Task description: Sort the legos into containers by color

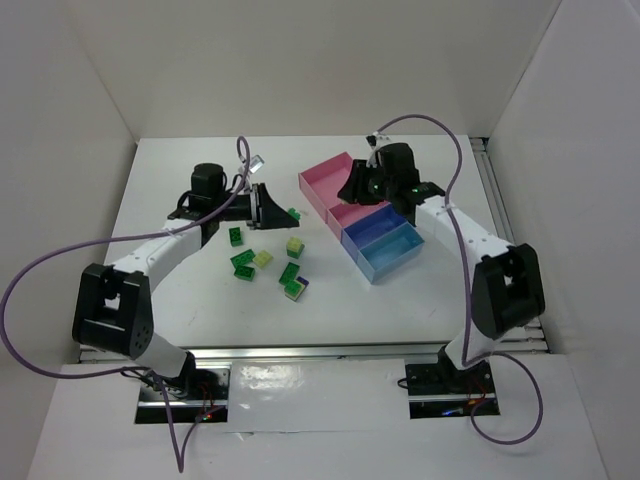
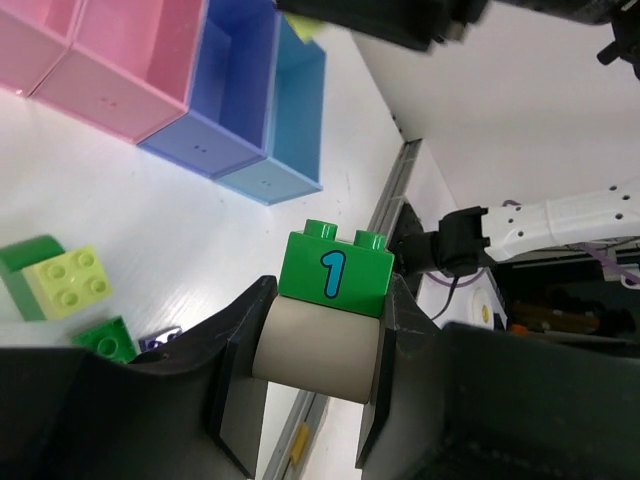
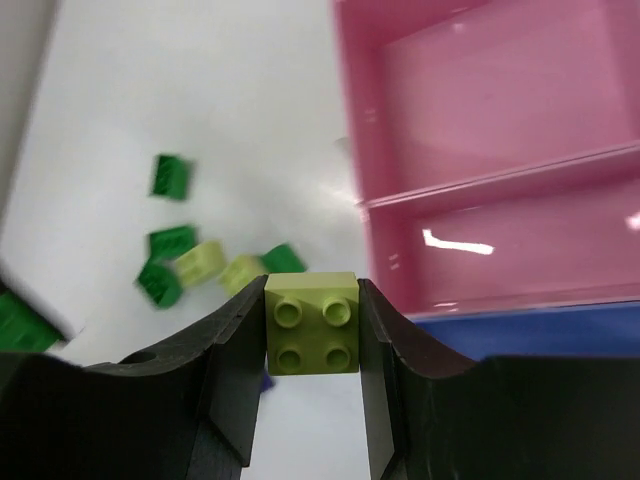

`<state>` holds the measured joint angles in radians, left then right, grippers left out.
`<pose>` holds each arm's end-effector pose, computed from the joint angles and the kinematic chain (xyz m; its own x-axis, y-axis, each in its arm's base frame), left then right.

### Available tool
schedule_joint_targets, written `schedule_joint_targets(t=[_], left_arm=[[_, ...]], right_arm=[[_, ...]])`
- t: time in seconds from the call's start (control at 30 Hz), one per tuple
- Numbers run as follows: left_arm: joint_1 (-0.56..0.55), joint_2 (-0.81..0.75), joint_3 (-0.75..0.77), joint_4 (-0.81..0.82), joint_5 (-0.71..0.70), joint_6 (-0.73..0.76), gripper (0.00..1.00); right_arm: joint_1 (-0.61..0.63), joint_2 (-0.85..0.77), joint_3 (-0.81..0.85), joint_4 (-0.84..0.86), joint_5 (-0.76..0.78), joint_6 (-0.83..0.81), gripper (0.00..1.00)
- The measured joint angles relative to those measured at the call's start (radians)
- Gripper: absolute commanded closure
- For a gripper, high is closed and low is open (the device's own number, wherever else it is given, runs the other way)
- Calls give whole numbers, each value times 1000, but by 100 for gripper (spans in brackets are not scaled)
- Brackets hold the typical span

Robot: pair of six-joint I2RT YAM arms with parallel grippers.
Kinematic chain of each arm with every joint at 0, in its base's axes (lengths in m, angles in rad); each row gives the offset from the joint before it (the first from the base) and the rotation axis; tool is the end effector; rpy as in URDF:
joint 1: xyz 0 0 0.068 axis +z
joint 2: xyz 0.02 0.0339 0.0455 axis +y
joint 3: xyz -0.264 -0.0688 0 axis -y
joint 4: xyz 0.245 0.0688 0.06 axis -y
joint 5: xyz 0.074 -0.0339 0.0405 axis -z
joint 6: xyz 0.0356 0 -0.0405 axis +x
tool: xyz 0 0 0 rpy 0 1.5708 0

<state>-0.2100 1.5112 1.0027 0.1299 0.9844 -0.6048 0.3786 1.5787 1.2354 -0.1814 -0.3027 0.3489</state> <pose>0.3210 -0.0987 0.2755 -0.7934 -0.1526 -0.5893 0.5120 0.3563 -0.7816 0.3366 0.1453 0.2974 -0.6400 0.0966 -0.7623 -0.3977 0.8072 0.4362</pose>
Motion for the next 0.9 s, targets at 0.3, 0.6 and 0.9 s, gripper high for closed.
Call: schedule_joint_targets(t=[0.3,0.6,0.9], left_arm=[[5,-23,0,-131,-65,60,100],[12,-38,0,-181,-94,83,100],[12,-42,0,-184,-98,82,100]], right_arm=[[27,277,174,-12,240,6,71],[29,397,324,-31,296,0,71],[29,436,346,-43,318,-3,50]])
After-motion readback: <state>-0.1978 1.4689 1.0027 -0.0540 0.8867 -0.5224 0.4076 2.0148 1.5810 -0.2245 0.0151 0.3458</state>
